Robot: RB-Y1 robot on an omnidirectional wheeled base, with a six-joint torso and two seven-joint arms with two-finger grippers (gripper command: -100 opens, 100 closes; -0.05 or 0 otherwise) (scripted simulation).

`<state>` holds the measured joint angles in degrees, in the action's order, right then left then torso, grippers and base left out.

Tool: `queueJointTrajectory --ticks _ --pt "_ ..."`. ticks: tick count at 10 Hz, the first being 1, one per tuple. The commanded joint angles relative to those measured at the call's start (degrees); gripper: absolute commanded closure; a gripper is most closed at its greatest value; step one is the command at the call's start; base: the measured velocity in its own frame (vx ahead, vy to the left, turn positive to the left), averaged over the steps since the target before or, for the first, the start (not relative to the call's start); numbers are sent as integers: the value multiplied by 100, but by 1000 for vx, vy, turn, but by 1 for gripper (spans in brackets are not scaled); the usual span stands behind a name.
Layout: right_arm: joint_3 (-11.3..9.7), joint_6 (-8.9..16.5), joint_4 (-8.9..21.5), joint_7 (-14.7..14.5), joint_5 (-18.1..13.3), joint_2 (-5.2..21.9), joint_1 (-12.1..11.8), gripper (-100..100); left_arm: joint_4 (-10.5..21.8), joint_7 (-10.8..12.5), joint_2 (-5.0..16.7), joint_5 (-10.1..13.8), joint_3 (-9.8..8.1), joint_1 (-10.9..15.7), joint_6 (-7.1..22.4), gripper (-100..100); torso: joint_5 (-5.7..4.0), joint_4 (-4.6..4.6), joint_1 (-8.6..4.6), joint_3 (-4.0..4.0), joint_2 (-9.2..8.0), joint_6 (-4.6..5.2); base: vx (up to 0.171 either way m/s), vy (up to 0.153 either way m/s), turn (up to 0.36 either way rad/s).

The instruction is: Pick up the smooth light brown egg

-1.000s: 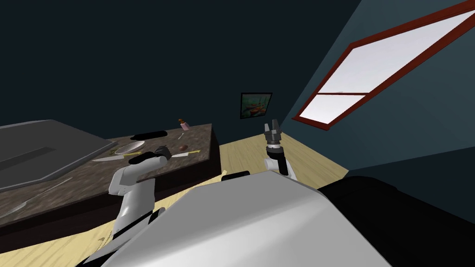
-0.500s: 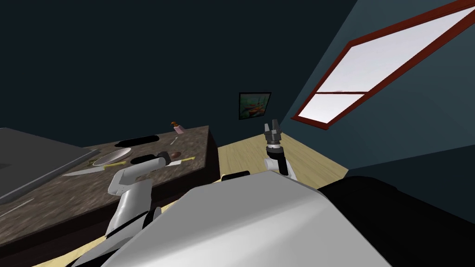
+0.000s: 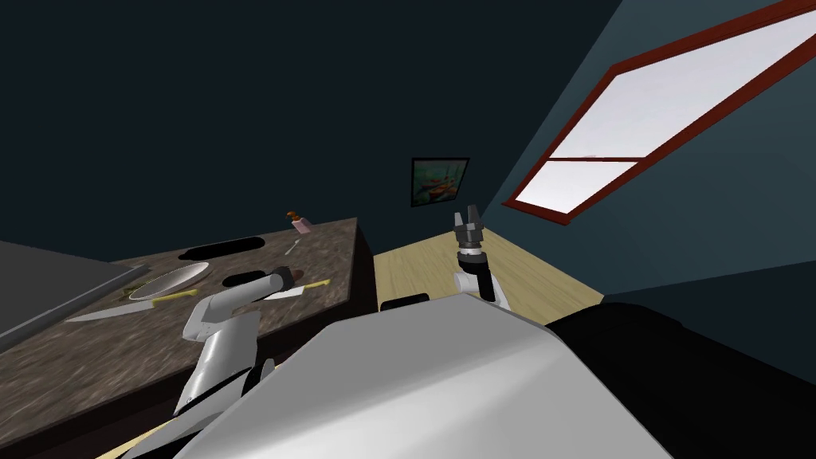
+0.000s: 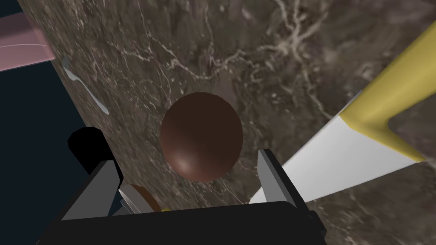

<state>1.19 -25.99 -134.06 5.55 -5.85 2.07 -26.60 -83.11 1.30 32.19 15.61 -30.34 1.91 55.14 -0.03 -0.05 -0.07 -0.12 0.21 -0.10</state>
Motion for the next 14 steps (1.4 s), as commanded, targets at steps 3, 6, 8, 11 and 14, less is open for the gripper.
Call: queueJointTrajectory --ticks 3,6,8,11,14 --pt "0 0 0 0 0 0 0 0 150 -617 -15 352 -271 0 -16 -100 -2 -4 -5 -10 18 2 121 -45 119" --pt "0 0 0 0 0 0 0 0 249 -1080 -28 594 -457 -2 -26 -100 -2 -1 -6 -2 3 2 75 -38 81" --pt "0 0 0 0 0 0 2 0 348 -1379 -40 836 -643 -5 -36 -100 -1 1 2 3 -8 7 64 -25 81" --pt "-1 0 0 0 0 0 2 0 446 -1824 -52 1078 -828 -7 -46 -100 -1 1 0 4 -9 8 68 -36 77" --pt "0 0 0 0 0 0 2 0 545 -2257 -64 1320 -1014 -9 -56 -100 -1 0 0 2 -6 8 77 -39 91"
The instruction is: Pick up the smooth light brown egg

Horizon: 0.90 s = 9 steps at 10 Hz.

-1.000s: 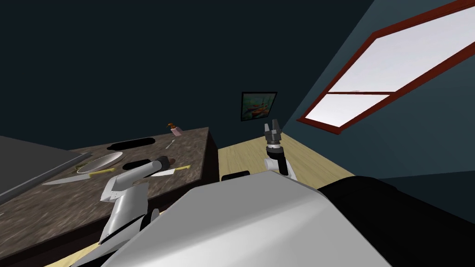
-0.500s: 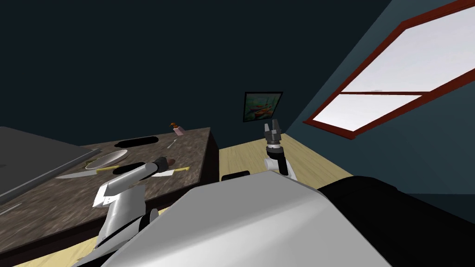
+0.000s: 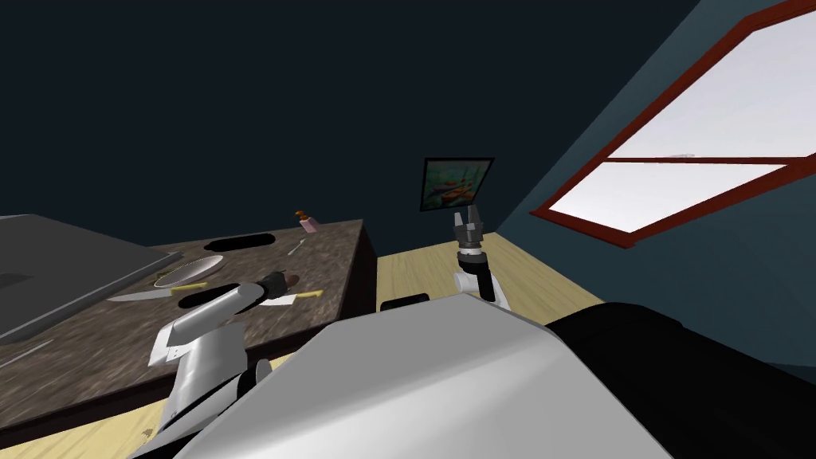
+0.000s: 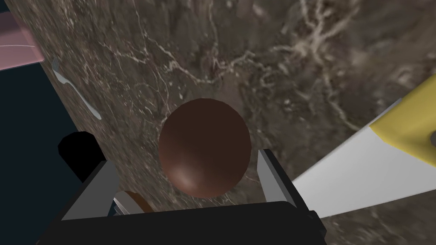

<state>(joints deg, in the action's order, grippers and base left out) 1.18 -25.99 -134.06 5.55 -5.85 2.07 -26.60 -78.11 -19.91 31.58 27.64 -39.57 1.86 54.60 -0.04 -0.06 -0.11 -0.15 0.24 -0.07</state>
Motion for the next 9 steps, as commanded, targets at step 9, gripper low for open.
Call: queueJointTrajectory --ticks 9 --pt "0 0 0 0 0 0 2 0 342 -1445 -39 843 -647 -11 -33 -100 0 2 4 5 -11 10 71 -41 94"
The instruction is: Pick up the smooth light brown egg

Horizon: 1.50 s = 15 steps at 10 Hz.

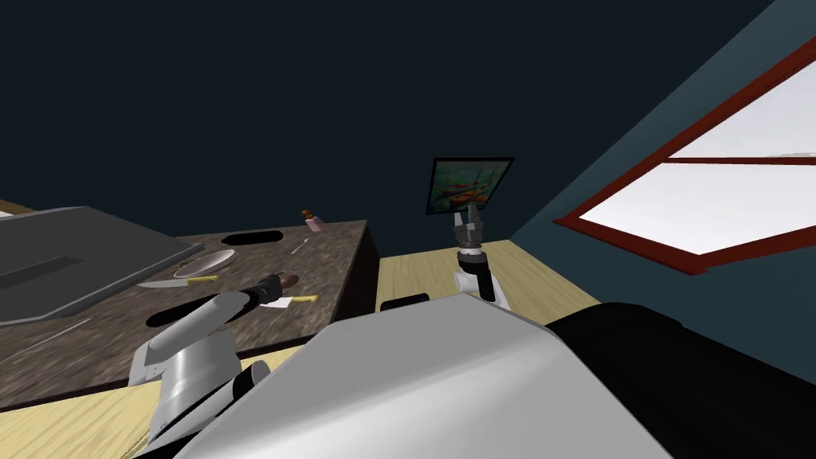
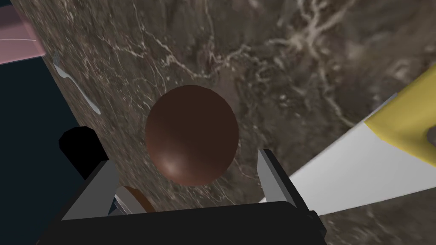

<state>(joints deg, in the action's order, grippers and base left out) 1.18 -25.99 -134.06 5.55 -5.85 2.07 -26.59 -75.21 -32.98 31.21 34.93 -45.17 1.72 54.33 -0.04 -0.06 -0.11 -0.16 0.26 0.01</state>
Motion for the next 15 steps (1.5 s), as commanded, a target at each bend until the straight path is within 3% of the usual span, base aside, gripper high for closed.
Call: queueJointTrajectory --ticks 1,2,3,4,6,7,11,12,13,14,15 --pt "0 0 0 0 0 0 0 0 52 -286 -2 114 -87 3 -6 -100 0 0 0 0 0 0 92 -51 0" --pt "0 0 0 0 0 0 0 0 52 -348 -2 114 -87 3 -6 -100 -1 -1 0 -2 2 1 38 -23 0" --pt "0 0 0 0 0 0 1 0 151 -569 -14 355 -273 1 -16 -100 1 1 7 5 -11 0 82 -50 168" --pt "0 0 0 0 0 0 -1 0 151 -719 -14 355 -273 1 -16 -100 0 0 1 2 -3 -5 92 -67 107" --pt "0 0 0 0 0 0 1 0 148 -716 -12 347 -267 1 -14 -100 0 1 5 5 -12 2 22 -20 -8" --pt "0 0 0 0 0 0 1 0 149 -739 -12 349 -267 2 -15 100 2 4 14 12 -23 0 0 -4 14" --pt "0 0 0 0 0 0 1 0 151 -737 -15 349 -267 0 -14 100 1 7 18 17 -30 1 0 0 0" --pt "0 0 0 0 0 0 1 0 152 -737 -16 348 -266 -1 -13 0 0 8 17 18 -31 1 0 0 0" --pt "0 0 0 0 0 0 1 0 52 -450 -2 114 -87 3 -6 100 -1 8 16 19 -32 1 -86 42 -298" --pt "1 0 0 0 0 1 2 0 52 -348 -2 114 -87 3 -6 100 -4 13 27 32 -56 1 -109 72 36" --pt "1 0 0 0 0 1 2 0 -47 -163 10 -128 99 6 4 100 2 15 40 41 -72 -9 -133 89 -299"
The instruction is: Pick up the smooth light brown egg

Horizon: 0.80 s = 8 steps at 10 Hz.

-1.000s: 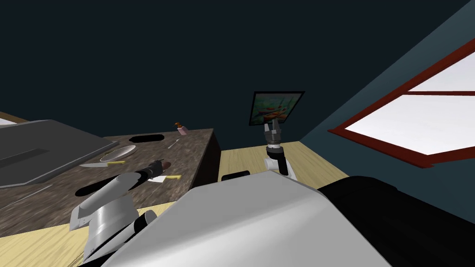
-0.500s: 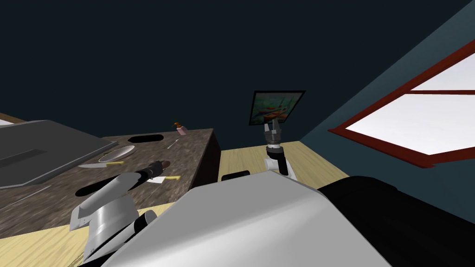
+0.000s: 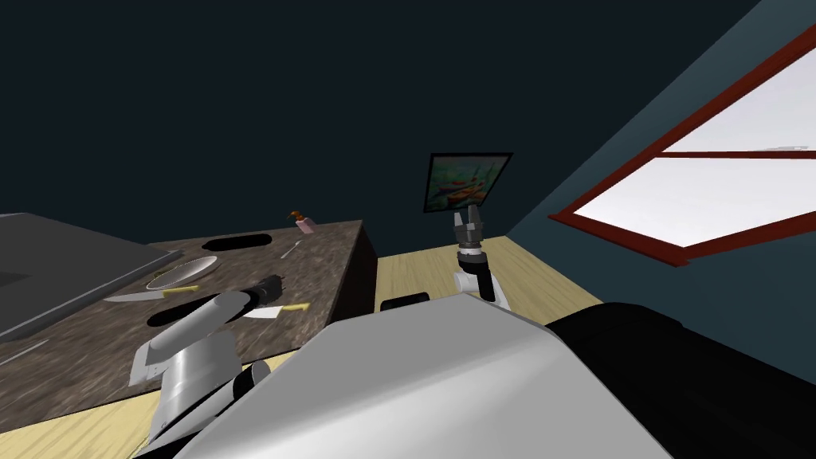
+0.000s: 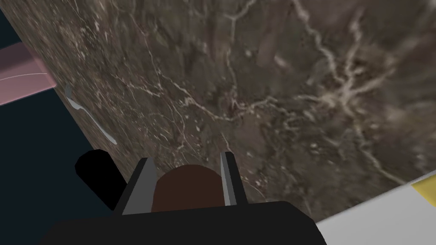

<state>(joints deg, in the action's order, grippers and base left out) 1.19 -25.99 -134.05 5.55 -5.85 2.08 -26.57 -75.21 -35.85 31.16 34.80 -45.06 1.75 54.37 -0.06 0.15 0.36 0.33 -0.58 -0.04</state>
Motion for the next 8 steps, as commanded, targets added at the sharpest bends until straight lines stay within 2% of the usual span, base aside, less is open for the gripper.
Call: queueJointTrajectory --ticks 1,2,3,5,6,8 --pt "0 0 0 0 0 0 0 0 -46 286 15 -115 87 3 0 100 0 0 0 0 0 0 -99 78 10" --pt "0 0 0 0 0 0 -1 0 -46 373 15 -115 87 3 0 100 5 -3 0 -2 4 -6 -45 35 26" --pt "0 0 0 0 0 0 -1 0 -145 579 27 -357 273 5 10 100 3 -6 -13 -11 19 -4 -87 52 -176" --pt "0 0 0 0 0 0 -1 0 -145 807 27 -357 273 5 10 100 1 -3 -9 -9 16 1 -62 42 -45" --pt "0 0 0 0 0 -1 -1 0 -244 1019 39 -599 459 7 20 100 -1 -6 -18 -15 28 0 -83 29 -155" --pt "0 0 0 0 0 0 0 0 -244 1240 39 -599 459 7 20 100 -1 -3 -18 -9 16 1 -70 30 -48"
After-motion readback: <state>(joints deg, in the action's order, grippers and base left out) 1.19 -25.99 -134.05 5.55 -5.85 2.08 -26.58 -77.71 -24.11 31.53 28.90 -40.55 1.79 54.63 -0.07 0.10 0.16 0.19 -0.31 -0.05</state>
